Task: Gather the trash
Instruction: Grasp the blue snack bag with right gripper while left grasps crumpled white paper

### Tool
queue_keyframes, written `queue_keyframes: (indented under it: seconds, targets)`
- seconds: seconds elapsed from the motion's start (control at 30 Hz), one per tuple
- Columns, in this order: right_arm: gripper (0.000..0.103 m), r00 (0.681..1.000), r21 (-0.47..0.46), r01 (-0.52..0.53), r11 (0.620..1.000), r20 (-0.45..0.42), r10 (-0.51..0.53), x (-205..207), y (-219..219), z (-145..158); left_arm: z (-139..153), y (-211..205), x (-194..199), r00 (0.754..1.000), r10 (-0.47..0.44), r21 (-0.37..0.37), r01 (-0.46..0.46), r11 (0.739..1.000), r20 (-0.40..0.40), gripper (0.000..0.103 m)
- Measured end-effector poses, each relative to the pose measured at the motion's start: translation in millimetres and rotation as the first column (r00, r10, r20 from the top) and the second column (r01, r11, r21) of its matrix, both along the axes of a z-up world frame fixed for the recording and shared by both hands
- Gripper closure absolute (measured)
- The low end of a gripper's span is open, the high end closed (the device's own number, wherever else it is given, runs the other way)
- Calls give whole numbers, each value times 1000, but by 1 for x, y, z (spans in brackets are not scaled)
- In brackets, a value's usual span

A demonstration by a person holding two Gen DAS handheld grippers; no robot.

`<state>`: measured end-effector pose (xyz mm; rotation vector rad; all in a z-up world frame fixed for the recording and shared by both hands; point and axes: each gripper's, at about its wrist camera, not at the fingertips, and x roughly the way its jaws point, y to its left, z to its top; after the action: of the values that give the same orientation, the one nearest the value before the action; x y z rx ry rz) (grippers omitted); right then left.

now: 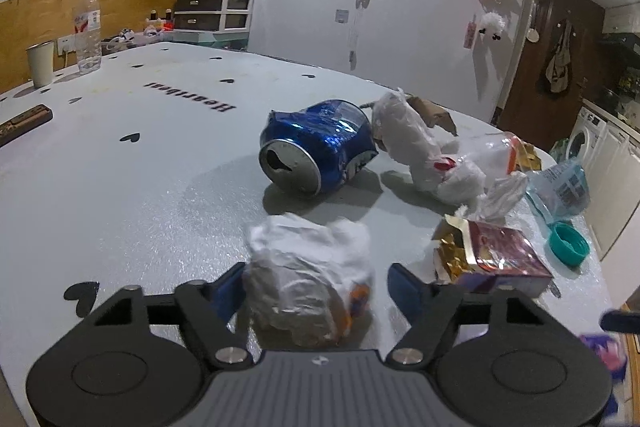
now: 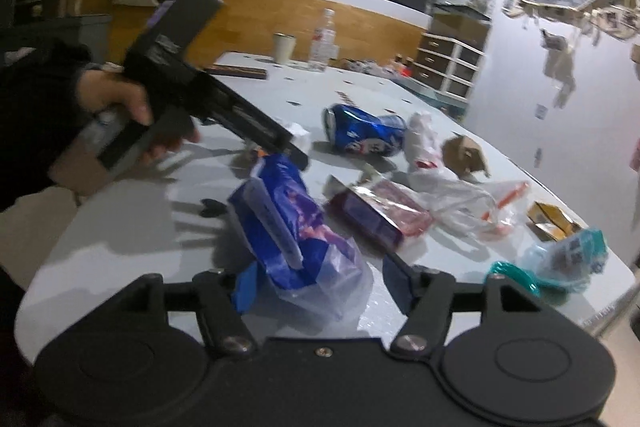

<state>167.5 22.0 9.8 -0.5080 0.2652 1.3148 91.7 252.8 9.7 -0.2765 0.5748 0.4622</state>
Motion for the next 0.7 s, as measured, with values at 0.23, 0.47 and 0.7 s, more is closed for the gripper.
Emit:
queue_keyframes:
  seconds: [0.23, 0.47, 0.7]
  targets:
    - [20, 985, 48, -153, 987, -75, 156, 8, -4, 5, 1, 4, -1, 1000, 15, 9, -15, 1000, -1, 52]
    - [20, 977, 49, -148, 988, -149, 154, 28, 20, -7, 4, -1, -21, 1000, 27, 24, -27, 999, 0, 53]
    - [56, 976, 31, -115, 993, -184, 119, 26, 32, -12, 4, -9, -41, 999, 43, 22, -43, 999, 10, 55]
